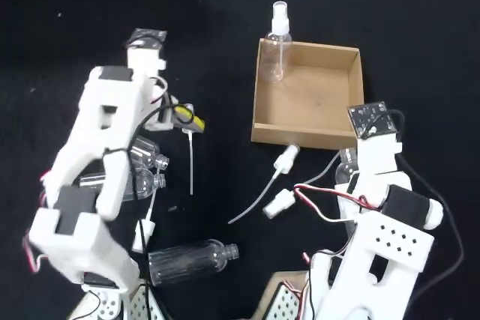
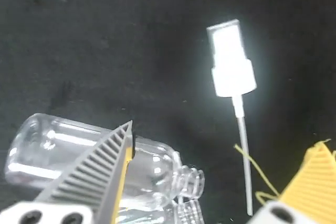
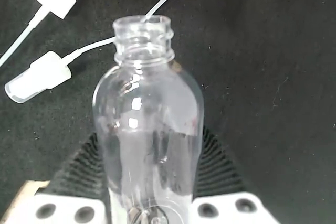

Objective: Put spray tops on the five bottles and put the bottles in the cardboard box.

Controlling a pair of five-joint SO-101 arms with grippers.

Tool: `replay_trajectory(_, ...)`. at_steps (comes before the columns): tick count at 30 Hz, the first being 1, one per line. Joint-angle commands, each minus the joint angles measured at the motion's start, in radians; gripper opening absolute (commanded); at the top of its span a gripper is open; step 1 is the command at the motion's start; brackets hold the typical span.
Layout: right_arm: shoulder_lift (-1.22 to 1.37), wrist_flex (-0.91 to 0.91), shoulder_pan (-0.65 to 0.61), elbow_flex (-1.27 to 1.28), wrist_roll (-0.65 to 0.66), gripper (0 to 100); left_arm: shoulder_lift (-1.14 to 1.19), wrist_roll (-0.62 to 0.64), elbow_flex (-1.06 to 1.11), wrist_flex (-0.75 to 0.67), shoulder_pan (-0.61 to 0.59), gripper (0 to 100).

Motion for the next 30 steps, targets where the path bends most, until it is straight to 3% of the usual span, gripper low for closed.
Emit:
replay_trajectory(1,-0.033,0.002,-0.011,-0.007,-0.006,1.1,0.149,0.017,-0.3,0.146,0.038,46)
replay_trajectory(11,-0.033,-0.002,-0.014,-0.008,-0.008,1.1,0.494,0.018,-0.605,0.229,0.044,27)
replay_trajectory(22,-0.033,-0.002,-0.014,-0.008,-0.006,1.1,0.548,0.009,-0.684,0.229,0.076,32)
replay_trajectory(30,-0.033,-0.002,-0.014,-0.007,-0.006,1.1,0.548,-0.092,-0.7,0.221,0.065,32)
